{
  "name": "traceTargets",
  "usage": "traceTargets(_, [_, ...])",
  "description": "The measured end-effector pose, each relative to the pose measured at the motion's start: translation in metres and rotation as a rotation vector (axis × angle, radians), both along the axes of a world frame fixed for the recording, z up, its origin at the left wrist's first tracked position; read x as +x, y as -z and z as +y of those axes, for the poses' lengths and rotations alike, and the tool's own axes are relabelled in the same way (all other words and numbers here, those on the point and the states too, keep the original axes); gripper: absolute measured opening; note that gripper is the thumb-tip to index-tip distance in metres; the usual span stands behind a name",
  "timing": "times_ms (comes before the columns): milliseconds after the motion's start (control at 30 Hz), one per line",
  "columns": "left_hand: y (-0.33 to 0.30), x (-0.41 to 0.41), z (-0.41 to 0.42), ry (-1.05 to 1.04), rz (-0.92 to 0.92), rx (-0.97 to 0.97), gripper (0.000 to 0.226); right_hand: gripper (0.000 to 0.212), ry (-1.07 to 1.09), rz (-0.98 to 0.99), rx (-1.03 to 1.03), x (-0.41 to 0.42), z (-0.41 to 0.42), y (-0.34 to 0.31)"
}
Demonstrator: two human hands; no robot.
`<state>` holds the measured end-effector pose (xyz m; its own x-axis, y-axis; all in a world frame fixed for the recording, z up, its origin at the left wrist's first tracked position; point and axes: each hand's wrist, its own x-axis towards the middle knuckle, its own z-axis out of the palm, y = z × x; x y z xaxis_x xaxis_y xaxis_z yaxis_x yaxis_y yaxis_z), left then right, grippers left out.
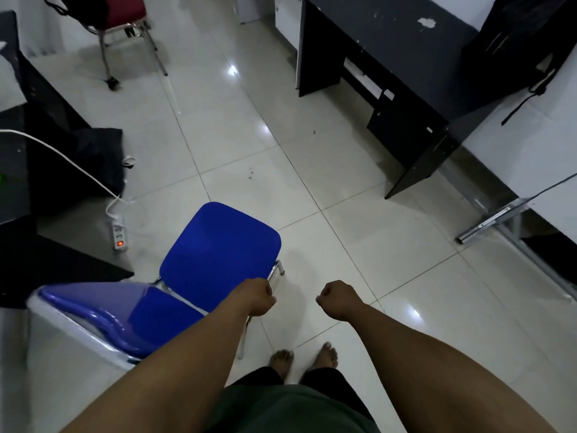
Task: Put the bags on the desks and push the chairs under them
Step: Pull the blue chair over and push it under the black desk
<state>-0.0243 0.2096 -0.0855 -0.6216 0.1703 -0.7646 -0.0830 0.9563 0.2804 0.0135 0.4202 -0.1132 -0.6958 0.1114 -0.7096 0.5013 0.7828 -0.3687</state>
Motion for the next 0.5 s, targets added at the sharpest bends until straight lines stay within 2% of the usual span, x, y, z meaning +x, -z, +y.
traceTargets(200, [0.005,0.008,-0.051,0.019,-0.005,-0.018,0.030,0.030,0.013,-0.012,-0.030,0.019,-0.060,-0.002])
traceTargets(500, [0.014,0.041,-0.078,0.039,0.016,0.042,0.017,0.029,0.016,-0.016,0.029,0.048,-0.096,0.000])
